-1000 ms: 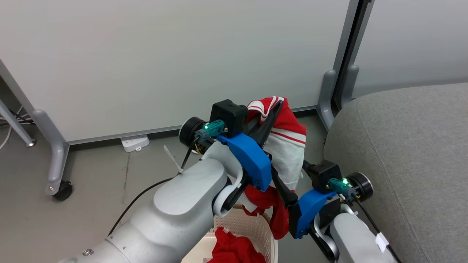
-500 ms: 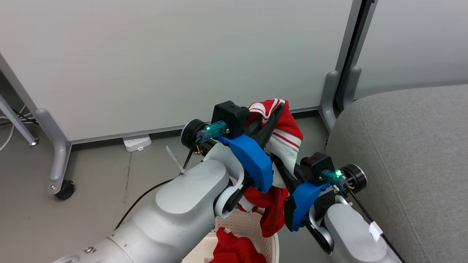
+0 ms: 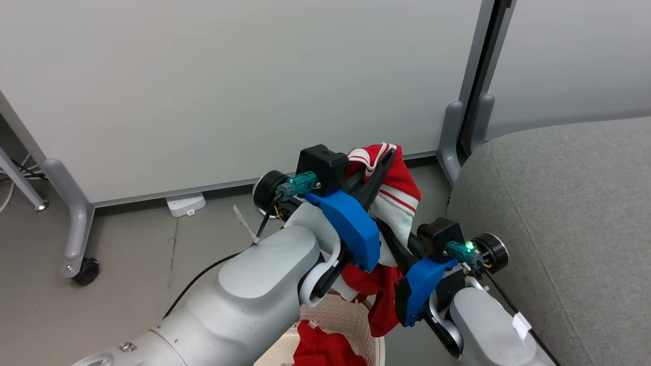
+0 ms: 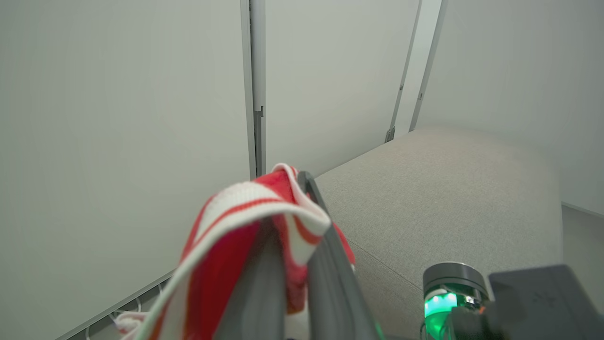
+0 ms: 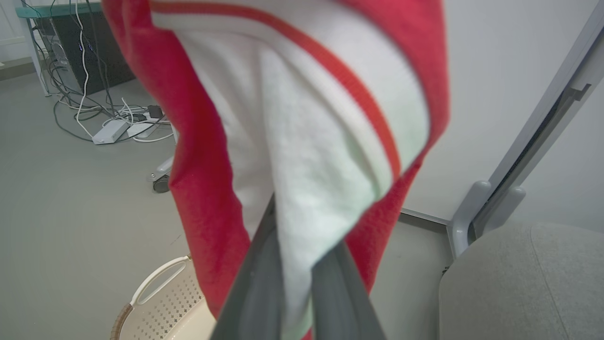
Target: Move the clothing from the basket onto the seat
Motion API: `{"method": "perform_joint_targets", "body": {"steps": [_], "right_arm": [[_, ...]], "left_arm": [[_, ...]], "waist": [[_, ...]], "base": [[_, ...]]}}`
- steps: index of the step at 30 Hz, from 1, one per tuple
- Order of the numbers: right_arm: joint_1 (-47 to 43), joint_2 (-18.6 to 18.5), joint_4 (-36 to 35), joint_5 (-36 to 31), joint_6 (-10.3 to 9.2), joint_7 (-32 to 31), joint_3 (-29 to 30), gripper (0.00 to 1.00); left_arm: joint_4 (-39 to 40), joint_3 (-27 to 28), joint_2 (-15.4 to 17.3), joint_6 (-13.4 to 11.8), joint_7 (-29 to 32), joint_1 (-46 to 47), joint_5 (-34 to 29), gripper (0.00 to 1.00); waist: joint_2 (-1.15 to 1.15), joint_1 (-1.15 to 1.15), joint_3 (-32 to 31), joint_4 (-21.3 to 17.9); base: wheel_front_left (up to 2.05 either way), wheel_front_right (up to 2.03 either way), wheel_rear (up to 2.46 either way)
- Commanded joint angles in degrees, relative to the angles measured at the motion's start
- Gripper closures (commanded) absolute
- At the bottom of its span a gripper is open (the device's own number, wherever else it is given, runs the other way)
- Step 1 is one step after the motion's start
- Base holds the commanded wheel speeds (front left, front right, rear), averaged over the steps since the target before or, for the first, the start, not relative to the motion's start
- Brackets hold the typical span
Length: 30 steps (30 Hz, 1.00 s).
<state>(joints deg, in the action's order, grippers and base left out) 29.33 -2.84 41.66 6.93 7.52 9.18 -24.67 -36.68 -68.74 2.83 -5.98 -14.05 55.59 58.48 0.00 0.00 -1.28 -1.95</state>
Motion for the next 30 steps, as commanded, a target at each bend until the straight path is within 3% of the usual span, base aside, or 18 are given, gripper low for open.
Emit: {"method": "perform_joint_targets", "body": {"steps": [1,6,7,8,13,23,30], "right_arm": [[0.5,-0.1,0.2,0.1,-0.06,0.5,-0.2,1.00],[0.3,-0.1,0.4,0.3,-0.06,0.6,-0.4,1.00],[0.3,-0.1,0.5,0.4,-0.06,0.8,-0.4,1.00],[0.3,-0.1,0.5,0.4,-0.06,0.9,-0.4,1.00],[0.5,-0.1,0.5,-0.1,-0.06,1.3,0.5,1.00],[0.5,-0.1,-0.4,-1.4,-0.06,1.9,3.8,1.00],[-0.1,-0.1,-1.4,-2.4,-0.06,1.9,5.5,1.00]], "left_arm": [[-0.2,-0.2,0.1,-0.3,-0.4,0.7,0.3,1.00],[-0.4,-0.8,0.1,-0.2,-0.5,0.9,0.9,0.98],[-0.3,-0.9,0.1,0.0,-0.6,1.1,0.6,0.57],[-0.1,-0.9,0.1,0.4,-0.8,1.1,0.4,0.00],[0.4,0.8,0.4,2.4,-1.2,-1.1,-1.9,0.00],[11.0,15.2,5.1,4.5,-1.2,-16.4,-17.5,0.00],[14.2,23.1,6.4,6.5,-1.2,-26.2,-24.8,0.00]], "waist": [[0.00,0.00,-0.1,0.0],[0.00,0.00,-0.3,0.0],[0.00,0.00,-0.3,0.0],[0.00,0.00,-0.3,0.0],[0.00,0.00,-0.1,0.0],[0.00,0.00,1.1,0.1],[0.00,0.00,2.0,0.7]], "base": [[0.00,0.00,0.00],[0.00,0.00,0.00],[0.00,0.00,0.00],[0.00,0.00,0.00],[0.00,0.00,0.00],[0.00,0.00,0.00],[0.00,0.00,0.00]]}}
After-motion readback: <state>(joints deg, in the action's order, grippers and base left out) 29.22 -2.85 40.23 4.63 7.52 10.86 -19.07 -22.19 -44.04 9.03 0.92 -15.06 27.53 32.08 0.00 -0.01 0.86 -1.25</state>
